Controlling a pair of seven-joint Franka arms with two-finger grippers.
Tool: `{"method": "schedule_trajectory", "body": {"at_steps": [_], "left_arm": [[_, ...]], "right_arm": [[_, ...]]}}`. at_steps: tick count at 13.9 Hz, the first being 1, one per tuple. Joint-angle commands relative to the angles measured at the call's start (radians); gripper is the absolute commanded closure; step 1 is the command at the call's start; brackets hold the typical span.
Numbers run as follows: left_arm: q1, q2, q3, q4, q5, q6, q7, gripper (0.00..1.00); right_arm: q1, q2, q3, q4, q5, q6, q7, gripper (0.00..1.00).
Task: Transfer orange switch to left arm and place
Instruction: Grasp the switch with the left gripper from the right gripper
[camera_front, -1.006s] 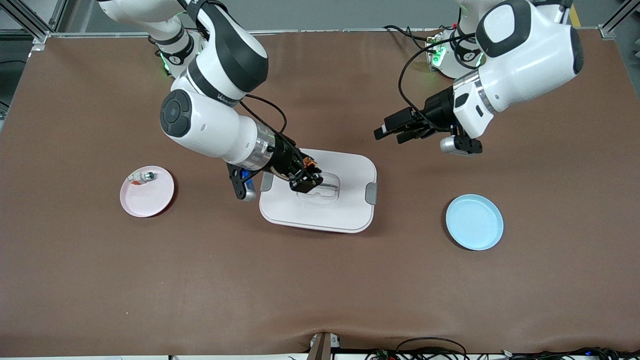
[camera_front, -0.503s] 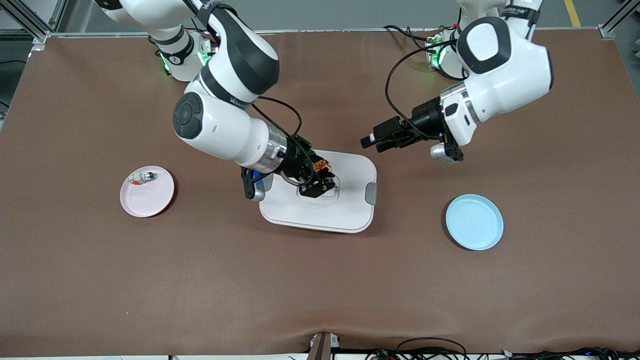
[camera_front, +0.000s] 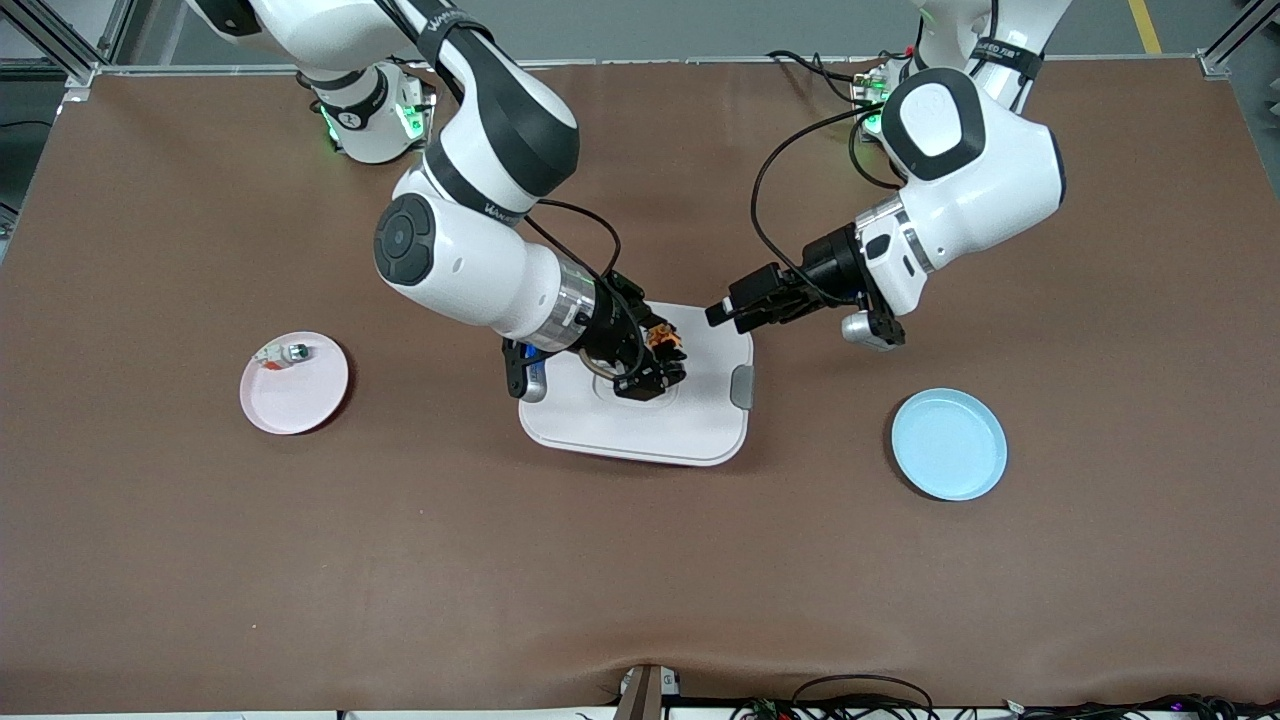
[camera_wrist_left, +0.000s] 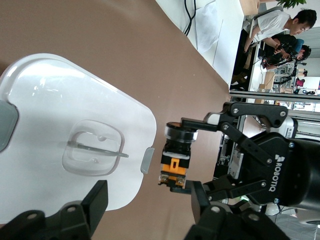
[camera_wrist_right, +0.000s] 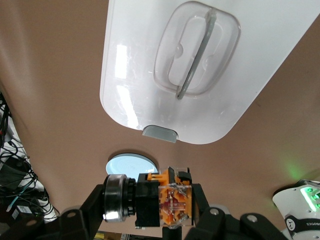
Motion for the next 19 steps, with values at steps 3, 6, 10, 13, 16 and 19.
{"method": "schedule_trajectory", "body": {"at_steps": [3,6,10,13,16,19], "left_arm": [[-0.003,0.050,-0.008,0.055,-0.019,0.035,0.034,0.28],[-0.003,0.073,-0.008,0.068,-0.014,0.035,0.073,0.28],[-0.004,0.092,-0.007,0.067,-0.013,0.036,0.124,0.32],[-0.020,0.110,-0.008,0.070,-0.013,0.070,0.144,0.34],[-0.023,0.116,-0.008,0.075,-0.011,0.073,0.152,0.35],[-0.047,0.150,-0.008,0.098,-0.011,0.118,0.153,0.35]], "right_arm": [[0.018,0.049,0.017,0.047,0.028,0.047,0.070,1.00],[0.018,0.063,0.018,0.064,0.042,0.051,0.085,1.00],[0.019,0.077,0.020,0.084,0.042,0.053,0.105,1.00],[0.019,0.077,0.020,0.085,0.042,0.055,0.105,1.00],[0.022,0.077,0.020,0.086,0.042,0.067,0.105,1.00],[0.021,0.077,0.029,0.086,0.042,0.076,0.107,1.00]]}}
